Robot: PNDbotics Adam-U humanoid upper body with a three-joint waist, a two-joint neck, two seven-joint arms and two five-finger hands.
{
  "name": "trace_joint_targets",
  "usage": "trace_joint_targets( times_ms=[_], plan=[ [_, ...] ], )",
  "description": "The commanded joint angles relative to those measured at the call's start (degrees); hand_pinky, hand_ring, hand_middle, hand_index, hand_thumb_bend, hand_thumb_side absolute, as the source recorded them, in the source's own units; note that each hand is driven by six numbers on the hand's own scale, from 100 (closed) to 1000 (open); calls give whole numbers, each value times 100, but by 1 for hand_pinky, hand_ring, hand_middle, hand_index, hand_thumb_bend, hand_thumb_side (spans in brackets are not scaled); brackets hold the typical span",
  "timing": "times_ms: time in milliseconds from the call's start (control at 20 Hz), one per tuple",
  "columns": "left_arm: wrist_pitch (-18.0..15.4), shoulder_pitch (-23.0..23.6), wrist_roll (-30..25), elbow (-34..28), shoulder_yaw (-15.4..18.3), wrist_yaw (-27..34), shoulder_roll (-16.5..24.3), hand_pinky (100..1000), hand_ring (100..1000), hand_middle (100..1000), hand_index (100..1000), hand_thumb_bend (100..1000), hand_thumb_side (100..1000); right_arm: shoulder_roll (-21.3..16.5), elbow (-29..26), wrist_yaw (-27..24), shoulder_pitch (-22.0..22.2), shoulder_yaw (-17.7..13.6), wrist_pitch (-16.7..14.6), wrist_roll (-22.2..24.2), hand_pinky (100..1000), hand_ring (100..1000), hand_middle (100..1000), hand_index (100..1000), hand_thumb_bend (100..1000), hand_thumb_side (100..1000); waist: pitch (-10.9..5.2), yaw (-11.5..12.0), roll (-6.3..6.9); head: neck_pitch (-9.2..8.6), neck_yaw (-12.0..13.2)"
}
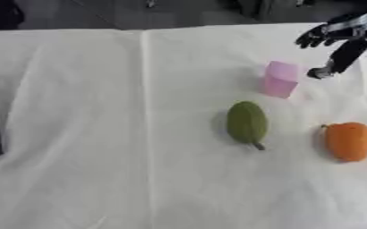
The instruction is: Pick up the objects with one hand, pass them to the other hand, and then place them into the box on the other side of the table.
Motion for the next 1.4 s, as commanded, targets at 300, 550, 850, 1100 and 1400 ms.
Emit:
trace_joint_targets(
  times_ms=[300,550,850,1100,1400],
  plan=[
    [-39,-43,-44,-237,27,-10,104,822,771,763,887,224,921,228,386,725,-315,0,58,-340,1000,1000,953,1000,342,189,-40,68,7,-146,-66],
    [-42,-24,-45,-252,40,-6,70,823,771,763,886,222,927,401,612,1129,-415,-68,63,-737,1000,1000,953,1000,374,170,18,101,7,-186,-108],
    [-54,-6,-15,-270,64,7,48,823,769,760,883,220,928,484,785,1464,-465,-85,50,-866,1000,1000,954,1000,399,188,83,122,-4,-207,-149],
    [-57,-2,-4,-283,67,5,29,824,769,757,877,218,929,556,938,1675,-489,-106,84,-945,1000,994,915,1000,403,202,139,151,-4,-240,-193],
    [-59,31,6,-299,77,18,34,825,768,754,871,218,930,664,1057,1577,-506,-165,113,-1107,919,820,618,785,257,100,163,161,3,-227,-205]
  ],
)
